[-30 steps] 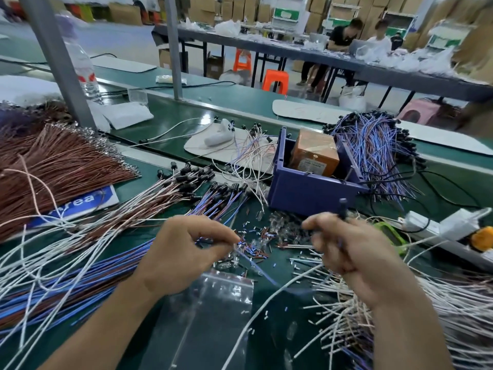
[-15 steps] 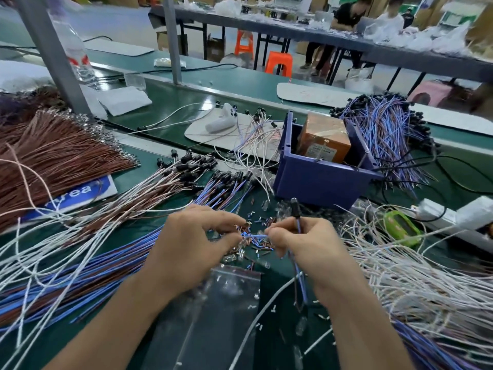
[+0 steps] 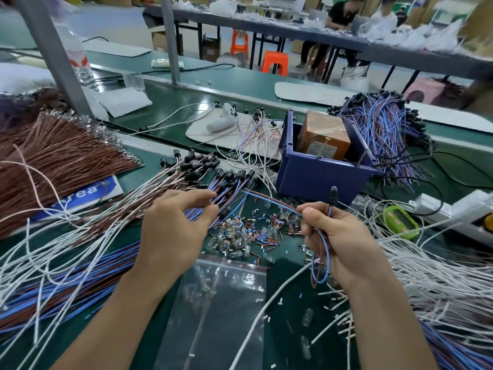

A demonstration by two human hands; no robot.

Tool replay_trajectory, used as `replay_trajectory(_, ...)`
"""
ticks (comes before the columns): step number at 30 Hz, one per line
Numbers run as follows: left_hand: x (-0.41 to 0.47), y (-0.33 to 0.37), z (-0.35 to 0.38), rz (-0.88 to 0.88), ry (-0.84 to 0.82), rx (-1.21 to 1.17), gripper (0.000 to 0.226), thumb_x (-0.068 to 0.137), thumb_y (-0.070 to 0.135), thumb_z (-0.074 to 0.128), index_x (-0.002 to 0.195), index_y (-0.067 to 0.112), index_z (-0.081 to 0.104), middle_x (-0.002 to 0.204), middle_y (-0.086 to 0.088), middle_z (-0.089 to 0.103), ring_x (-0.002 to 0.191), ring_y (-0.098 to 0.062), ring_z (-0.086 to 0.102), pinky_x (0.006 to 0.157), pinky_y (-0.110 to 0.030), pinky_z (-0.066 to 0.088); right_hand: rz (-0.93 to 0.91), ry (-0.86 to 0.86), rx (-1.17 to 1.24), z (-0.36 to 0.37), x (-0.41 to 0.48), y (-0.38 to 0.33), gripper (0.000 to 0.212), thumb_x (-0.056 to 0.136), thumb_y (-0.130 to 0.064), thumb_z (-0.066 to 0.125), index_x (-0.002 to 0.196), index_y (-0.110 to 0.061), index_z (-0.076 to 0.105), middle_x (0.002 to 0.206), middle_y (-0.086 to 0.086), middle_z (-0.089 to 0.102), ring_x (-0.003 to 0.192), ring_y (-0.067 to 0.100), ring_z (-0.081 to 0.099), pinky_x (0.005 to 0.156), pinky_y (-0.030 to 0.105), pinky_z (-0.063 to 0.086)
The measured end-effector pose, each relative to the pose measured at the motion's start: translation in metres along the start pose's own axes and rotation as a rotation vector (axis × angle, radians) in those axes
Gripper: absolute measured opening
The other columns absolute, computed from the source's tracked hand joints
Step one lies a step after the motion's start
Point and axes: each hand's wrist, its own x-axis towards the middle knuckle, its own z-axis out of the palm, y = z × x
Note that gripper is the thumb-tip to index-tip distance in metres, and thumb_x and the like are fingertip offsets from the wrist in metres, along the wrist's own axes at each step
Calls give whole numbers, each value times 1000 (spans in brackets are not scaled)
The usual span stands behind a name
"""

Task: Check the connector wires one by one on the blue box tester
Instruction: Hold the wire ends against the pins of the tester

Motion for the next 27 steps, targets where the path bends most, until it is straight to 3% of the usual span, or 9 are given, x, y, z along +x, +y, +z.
replay_trajectory(2,-2,2,2,9,-33,-31,35,78,34,86,110,42,76,98,26,69,96,6,63,94,-3,39,7,-37,-15,3,-1,1,37,97,-1,58,69,-14,78,57,8,57,54,16,42,47,20,35)
replay_trajectory(4,-3,4,6,-11,-99,-143,40,77,33,87,114,44,74,95,27,74,96,9,65,86,2,36,16,-70,-41,6,-1,4,37,97,-2,59,69,-16,79,58,8,57,53,15,43,48,20,36)
replay_trajectory(7,-1,3,9,-39,-156,-363,33,80,24,87,106,44,77,90,24,77,87,3,72,80,-5,47,17,-90,-63,5,0,5,35,95,-1,60,70,-17,79,57,6,56,52,12,47,49,19,38)
replay_trajectory(10,1,3,7,-78,-167,-513,16,76,37,85,92,40,83,85,13,80,81,-9,76,75,-18,57,12,-125,-70,3,0,6,31,95,0,61,73,-14,79,58,6,55,50,12,47,47,19,38)
replay_trajectory(12,1,5,6,-100,-172,-581,17,71,41,82,87,38,84,82,8,80,78,-12,77,72,-21,59,14,-132,-85,2,0,7,29,94,-1,62,74,-14,78,58,6,54,51,12,46,47,19,37)
replay_trajectory(15,1,5,6,-102,-147,-584,13,73,31,85,82,40,83,78,8,79,73,-7,75,68,-14,55,12,-127,-90,1,1,6,29,94,-1,62,74,-13,78,58,7,53,50,13,43,45,19,36)
replay_trajectory(18,0,5,6,-93,-145,-568,26,77,16,88,86,40,83,80,8,79,70,-4,72,66,-12,53,8,-125,-92,-1,1,4,29,95,-1,62,74,-13,78,56,7,53,46,12,42,44,18,35)
replay_trajectory(27,-3,9,7,-74,-190,-454,27,73,14,91,88,35,84,79,10,79,71,-3,71,69,-12,54,15,-103,-53,-3,-2,2,32,95,0,61,71,-13,78,56,7,53,46,11,43,45,19,36)
